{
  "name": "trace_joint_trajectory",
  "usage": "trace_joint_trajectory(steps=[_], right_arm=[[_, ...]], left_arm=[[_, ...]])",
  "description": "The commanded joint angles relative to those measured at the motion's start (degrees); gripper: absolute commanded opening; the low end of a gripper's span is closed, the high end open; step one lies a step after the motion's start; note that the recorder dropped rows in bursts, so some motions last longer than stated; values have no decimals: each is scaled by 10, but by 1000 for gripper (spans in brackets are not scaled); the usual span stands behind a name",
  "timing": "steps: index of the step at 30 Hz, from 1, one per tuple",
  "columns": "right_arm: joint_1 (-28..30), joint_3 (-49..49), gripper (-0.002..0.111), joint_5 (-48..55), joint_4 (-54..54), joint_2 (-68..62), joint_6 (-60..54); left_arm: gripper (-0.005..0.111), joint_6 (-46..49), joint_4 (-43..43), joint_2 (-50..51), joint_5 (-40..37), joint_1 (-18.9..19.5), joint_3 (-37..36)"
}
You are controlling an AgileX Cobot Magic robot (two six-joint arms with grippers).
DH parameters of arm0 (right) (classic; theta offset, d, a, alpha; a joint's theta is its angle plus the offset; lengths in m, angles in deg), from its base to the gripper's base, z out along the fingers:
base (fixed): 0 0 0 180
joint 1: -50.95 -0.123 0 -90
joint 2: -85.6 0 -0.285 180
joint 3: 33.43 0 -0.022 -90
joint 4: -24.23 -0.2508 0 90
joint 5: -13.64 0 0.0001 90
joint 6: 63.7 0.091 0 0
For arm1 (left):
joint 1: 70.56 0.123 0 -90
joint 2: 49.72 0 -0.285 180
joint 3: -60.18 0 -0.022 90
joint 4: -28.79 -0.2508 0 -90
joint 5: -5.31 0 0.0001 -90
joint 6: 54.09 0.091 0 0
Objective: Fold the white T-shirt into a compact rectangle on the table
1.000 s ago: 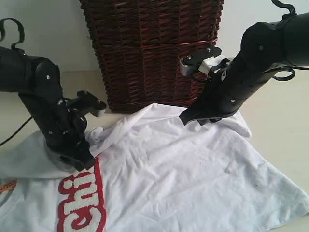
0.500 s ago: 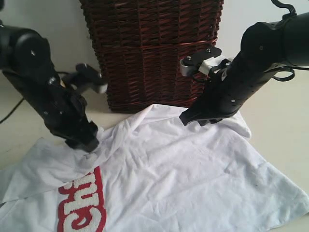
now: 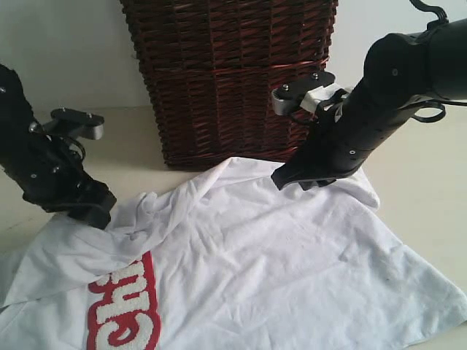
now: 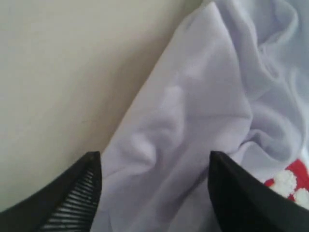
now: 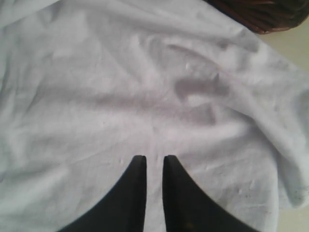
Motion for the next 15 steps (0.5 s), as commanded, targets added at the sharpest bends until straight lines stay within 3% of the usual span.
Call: trace_joint_trajectory(steps=[1, 3, 8, 15], right_arm=[[3, 2, 15, 1, 0, 2, -4], [3, 2, 15, 1, 0, 2, -4], [3, 2, 15, 0, 0, 2, -4], [3, 2, 15, 0, 0, 2, -4]], left_arm=[[59, 7, 19, 46, -2, 1, -2], [49, 7, 13, 48, -3, 1, -2], [2, 18, 34, 32, -37, 1, -2], [0, 57, 79, -10, -107, 1, -2]])
